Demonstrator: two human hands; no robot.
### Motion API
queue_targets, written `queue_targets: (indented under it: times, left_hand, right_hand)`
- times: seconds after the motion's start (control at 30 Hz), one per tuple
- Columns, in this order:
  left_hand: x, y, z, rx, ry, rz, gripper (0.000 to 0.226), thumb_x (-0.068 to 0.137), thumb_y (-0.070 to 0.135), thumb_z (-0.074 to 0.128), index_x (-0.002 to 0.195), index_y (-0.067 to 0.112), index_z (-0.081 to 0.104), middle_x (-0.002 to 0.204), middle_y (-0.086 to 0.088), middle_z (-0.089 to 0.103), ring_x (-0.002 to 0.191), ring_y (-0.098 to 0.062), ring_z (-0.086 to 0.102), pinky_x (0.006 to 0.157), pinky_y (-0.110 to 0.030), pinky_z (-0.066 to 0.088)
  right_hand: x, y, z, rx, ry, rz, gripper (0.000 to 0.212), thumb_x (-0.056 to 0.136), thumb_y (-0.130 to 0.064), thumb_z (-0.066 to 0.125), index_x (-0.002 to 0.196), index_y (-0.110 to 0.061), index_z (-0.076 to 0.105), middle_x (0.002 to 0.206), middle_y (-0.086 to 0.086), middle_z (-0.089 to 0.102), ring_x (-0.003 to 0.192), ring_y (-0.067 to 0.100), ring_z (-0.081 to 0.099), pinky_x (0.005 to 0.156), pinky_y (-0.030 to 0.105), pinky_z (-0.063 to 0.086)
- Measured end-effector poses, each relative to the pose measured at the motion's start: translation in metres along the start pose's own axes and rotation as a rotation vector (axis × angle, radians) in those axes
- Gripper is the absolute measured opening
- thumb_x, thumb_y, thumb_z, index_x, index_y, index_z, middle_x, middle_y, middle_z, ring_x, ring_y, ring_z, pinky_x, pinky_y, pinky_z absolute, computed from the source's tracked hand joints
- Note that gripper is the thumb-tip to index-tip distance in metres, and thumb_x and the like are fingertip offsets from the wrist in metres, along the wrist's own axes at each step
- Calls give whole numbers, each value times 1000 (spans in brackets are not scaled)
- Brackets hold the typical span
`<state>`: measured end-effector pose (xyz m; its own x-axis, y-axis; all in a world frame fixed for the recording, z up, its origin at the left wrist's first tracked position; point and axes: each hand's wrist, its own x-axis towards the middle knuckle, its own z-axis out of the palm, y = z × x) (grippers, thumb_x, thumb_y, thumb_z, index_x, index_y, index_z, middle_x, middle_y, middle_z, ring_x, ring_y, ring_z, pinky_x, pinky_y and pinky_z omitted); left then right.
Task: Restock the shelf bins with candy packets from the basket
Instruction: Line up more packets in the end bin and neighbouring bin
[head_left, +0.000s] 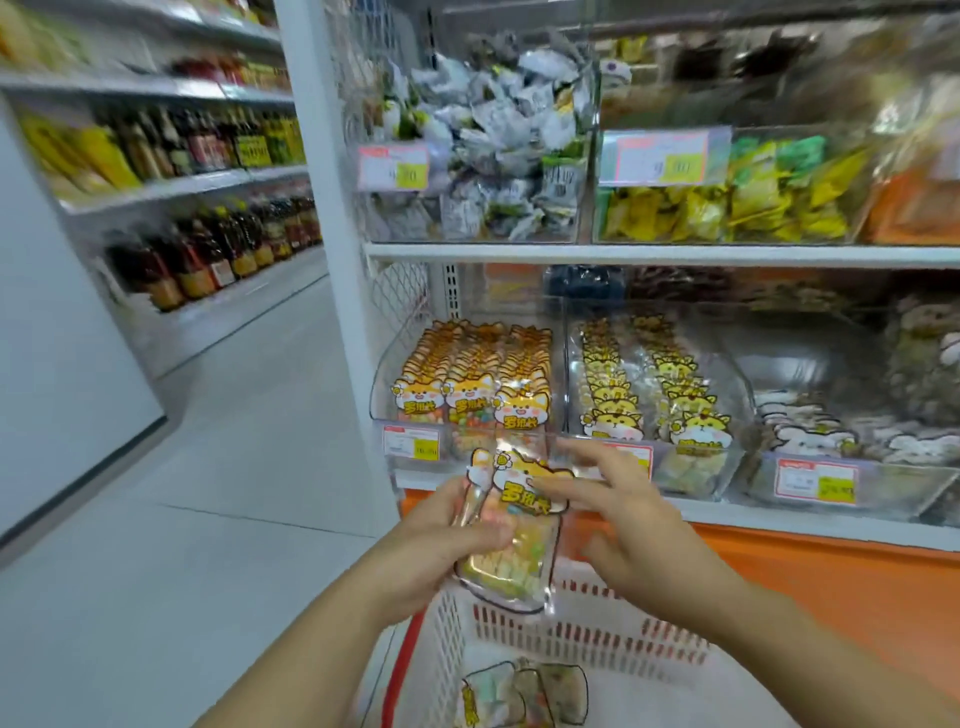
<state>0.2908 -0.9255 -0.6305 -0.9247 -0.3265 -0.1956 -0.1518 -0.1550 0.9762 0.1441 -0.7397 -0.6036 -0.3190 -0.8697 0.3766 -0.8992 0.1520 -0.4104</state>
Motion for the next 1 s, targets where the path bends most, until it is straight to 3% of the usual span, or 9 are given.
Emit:
queue_targets:
  times: [0.07,0.17,0.23,0.33,0.43,0.53,0.73,0.9,1.0]
  left_hand:
    - [-1,20,-17,75,-32,88,67,79,11,79,139,18,49,131,-5,66,121,-25,63,106,-44,48]
    - [8,48,-31,166,-77,186,75,76,12,80,142,20,45,136,2,63,123,-19,62,103,-40,48]
    - [20,64,-43,236,-49,242,78,72,20,84,141,23,47,137,2,63,125,-21,60,108,-47,45]
    - [48,87,-64,362,130,365,66,70,28,83,130,23,56,127,4,68,119,-15,64,105,-45,48]
    - [79,99,-80,503,340,434,56,77,13,81,123,23,52,115,13,65,104,12,60,93,-10,45]
    - [103,94,-91,644,395,416,59,80,8,79,121,31,44,109,25,57,101,7,58,75,3,37]
    - [131,71,-113,931,218,50,60,75,42,79,123,25,47,114,5,66,107,-19,63,96,-35,51]
    - [134,74,-113,973,293,-111,73,83,36,77,128,17,22,117,-5,60,103,-22,62,84,-33,49]
    - [137,72,-112,965,291,-172,80,81,37,79,131,14,21,118,-6,60,107,-23,61,92,-38,51]
  right_hand:
    - [25,-8,-27,409,-71,230,75,87,-13,67,144,-49,34,149,-26,30,134,-9,37,95,6,39]
    - [69,-17,-47,818,-275,444,72,84,-17,78,141,-39,39,128,-16,53,104,-4,65,88,28,58]
    - [98,-24,-44,701,-317,361,54,81,-13,81,124,-32,53,116,-9,65,97,-1,68,91,34,57]
    - [139,-30,-35,451,-94,197,43,80,-13,82,112,-26,56,103,-11,69,83,-7,65,77,15,53]
    - [174,-27,-19,302,60,129,40,82,-17,79,110,-31,54,100,-16,66,80,-8,62,69,10,48]
    - [197,-10,8,187,13,193,43,82,-22,79,112,-35,52,103,-14,65,92,4,63,79,22,49]
    - [209,27,52,-139,-257,286,60,79,-45,78,129,-33,49,118,-3,64,110,23,59,95,36,46]
    - [219,15,51,-430,-230,84,51,88,-47,65,131,-32,43,100,-2,70,102,25,59,100,42,29]
    - [220,15,49,-501,-268,52,53,87,-49,66,130,-31,42,100,-1,70,101,26,58,97,42,26]
